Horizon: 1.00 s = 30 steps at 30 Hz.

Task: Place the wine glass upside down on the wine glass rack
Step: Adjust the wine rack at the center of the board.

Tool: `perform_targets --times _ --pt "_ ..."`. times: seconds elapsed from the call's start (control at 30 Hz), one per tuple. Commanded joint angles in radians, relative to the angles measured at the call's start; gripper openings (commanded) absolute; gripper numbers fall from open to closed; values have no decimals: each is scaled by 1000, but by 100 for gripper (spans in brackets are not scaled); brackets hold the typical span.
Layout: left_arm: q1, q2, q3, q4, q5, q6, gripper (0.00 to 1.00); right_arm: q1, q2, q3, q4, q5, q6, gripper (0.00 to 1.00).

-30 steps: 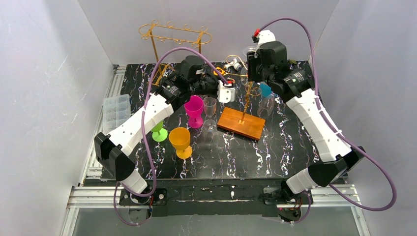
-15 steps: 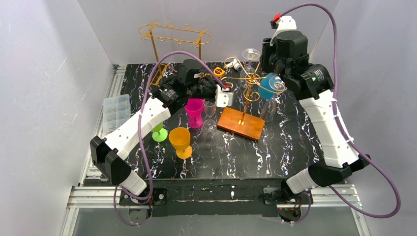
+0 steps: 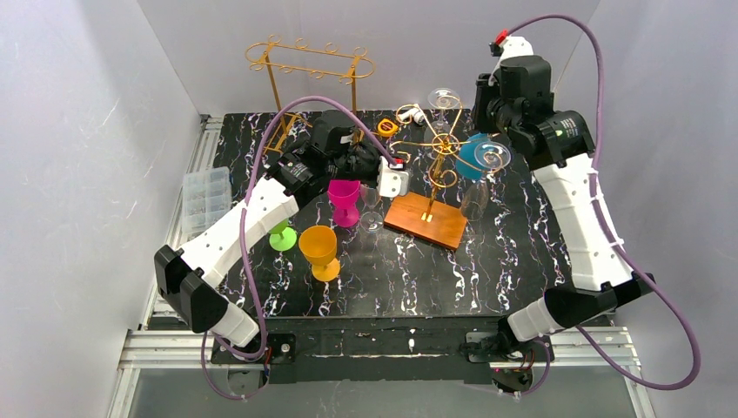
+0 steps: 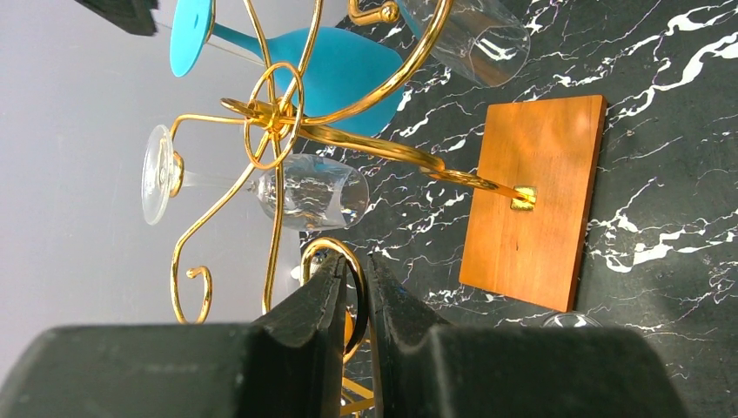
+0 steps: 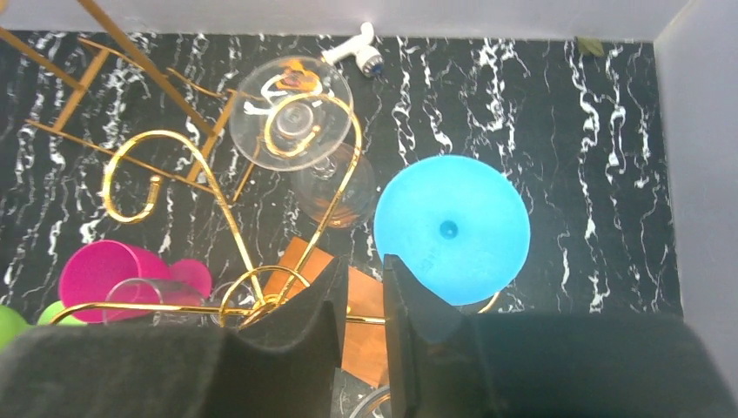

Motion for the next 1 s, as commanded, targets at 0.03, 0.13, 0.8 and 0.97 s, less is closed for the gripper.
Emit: perform_targets --times 0.03,0.13,0.8,0.97 --pt "-29 -15 -37 -80 61 9 9 0 -66 136 55 -112 14 21" --pt "-29 -17 -36 -80 60 1 9 0 -91 117 43 -258 30 10" --pt "-29 -8 -19 -86 35 -29 8 6 -646 -734 39 -749 104 3" --pt "-29 -5 -17 -91 35 -28 8 6 -752 -963 142 -682 112 2"
